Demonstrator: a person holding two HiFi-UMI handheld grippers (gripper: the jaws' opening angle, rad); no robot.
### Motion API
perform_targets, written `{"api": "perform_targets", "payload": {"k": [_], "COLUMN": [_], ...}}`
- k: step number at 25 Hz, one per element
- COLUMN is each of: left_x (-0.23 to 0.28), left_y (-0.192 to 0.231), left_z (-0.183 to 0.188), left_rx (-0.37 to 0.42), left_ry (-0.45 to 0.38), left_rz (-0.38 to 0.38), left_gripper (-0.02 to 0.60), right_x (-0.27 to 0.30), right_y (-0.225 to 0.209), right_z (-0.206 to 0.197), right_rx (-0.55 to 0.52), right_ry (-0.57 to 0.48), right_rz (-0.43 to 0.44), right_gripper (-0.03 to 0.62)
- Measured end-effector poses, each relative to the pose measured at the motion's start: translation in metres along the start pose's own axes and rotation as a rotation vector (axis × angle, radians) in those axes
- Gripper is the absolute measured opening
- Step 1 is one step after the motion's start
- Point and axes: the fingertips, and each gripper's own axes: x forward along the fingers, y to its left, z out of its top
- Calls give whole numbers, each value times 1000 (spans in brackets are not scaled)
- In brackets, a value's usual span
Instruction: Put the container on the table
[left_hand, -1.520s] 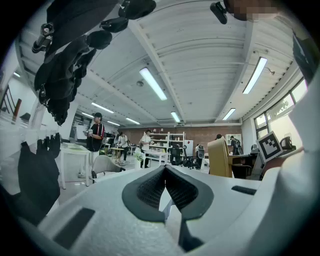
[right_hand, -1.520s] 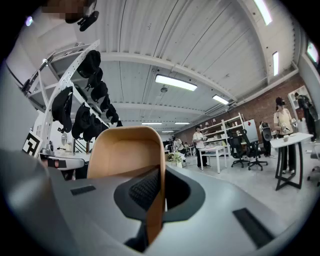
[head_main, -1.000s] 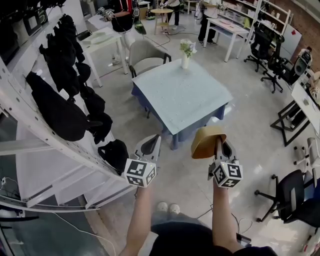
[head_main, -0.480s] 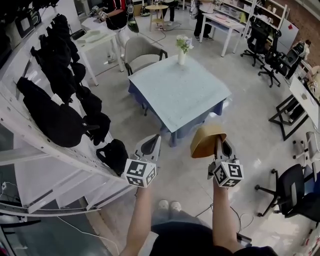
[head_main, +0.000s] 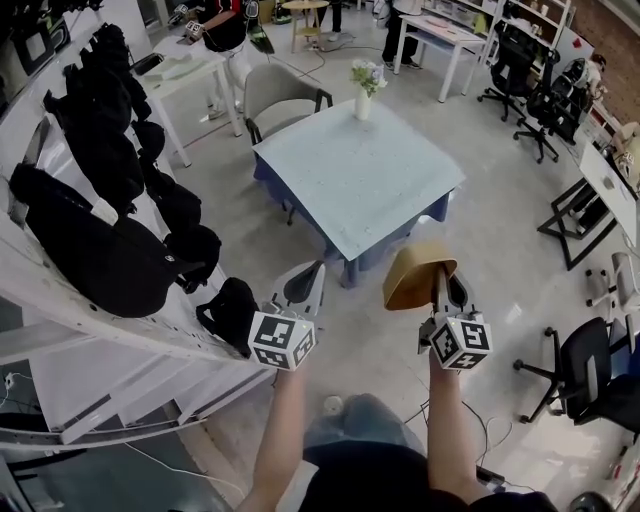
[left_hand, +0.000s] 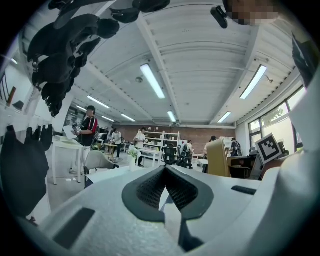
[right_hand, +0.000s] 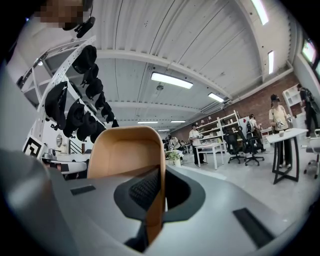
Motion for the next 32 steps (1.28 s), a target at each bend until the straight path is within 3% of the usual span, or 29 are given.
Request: {"api": "perform_targets", "payload": {"k": [9, 18, 25, 32], "left_x": [22, 74, 154, 246], "left_y": [15, 47, 87, 131], "left_z": [2, 3, 5, -2], "left_rx": [8, 15, 43, 5], "left_ry": [-1, -8, -56, -25], "left_rz": [-21, 20, 164, 282], "left_gripper": [2, 2, 2, 2], "right_x": [23, 91, 201, 337], "right_y": [-9, -35, -92, -134], "right_z": [-2, -2, -5, -7], "right_rx": [10, 14, 42, 59], "right_ry": [0, -5, -5, 50], "right_rz": [-26, 0, 94, 210], "right_gripper": [0, 0, 1, 0]}}
